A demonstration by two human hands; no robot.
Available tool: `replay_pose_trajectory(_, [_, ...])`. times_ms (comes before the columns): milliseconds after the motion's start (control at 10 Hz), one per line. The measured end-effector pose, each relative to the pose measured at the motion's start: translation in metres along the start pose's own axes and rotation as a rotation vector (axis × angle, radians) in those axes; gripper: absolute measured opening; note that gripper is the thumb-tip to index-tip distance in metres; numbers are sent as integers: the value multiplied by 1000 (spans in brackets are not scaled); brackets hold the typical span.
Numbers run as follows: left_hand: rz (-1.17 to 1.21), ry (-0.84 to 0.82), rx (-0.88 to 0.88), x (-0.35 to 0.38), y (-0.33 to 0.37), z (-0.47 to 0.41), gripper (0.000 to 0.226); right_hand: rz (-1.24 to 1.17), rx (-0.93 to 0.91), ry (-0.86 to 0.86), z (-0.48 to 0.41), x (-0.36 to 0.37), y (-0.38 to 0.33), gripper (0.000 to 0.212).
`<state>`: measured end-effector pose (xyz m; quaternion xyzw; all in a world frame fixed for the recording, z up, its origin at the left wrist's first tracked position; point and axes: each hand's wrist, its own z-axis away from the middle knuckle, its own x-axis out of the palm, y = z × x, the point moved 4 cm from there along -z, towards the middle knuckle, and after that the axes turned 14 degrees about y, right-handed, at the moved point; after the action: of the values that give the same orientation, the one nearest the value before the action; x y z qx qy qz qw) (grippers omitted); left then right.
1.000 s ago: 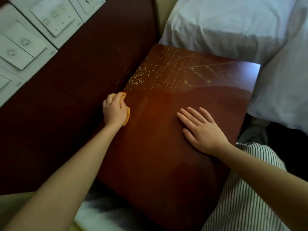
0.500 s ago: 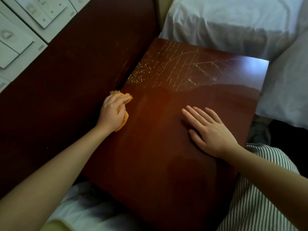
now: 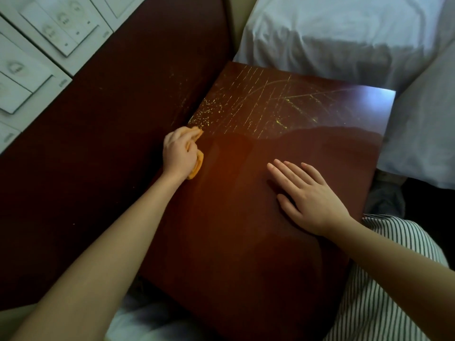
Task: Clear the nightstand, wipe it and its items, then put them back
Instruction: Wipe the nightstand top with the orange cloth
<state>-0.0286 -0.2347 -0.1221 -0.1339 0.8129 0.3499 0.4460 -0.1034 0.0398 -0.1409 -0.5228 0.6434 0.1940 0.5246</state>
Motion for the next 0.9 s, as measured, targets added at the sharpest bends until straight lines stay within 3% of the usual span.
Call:
replay_pose_trajectory(100, [53, -42, 142, -12, -8, 17, 35, -5, 2, -4, 1, 0, 0, 57])
replay_pose_trajectory(200, [9, -19, 132, -14, -10, 18, 36, -13, 4, -8, 1, 0, 0, 57])
replay_pose_trajectory(400, [-66, 72, -221, 5, -2, -13, 39, -31, 12, 2, 0, 0, 0, 58])
replay_pose_trajectory(500, [-69, 95, -237, 13, 7, -17, 38, -34, 17, 5, 0, 0, 0, 58])
replay_pose_trajectory(800, [11, -35, 199, -4, -2, 22, 35, -35, 21, 13, 0, -1, 0, 58])
replay_pose_trajectory(900, [-22, -1, 65, -5, -8, 5, 37, -36, 14, 11, 0, 0, 0, 58])
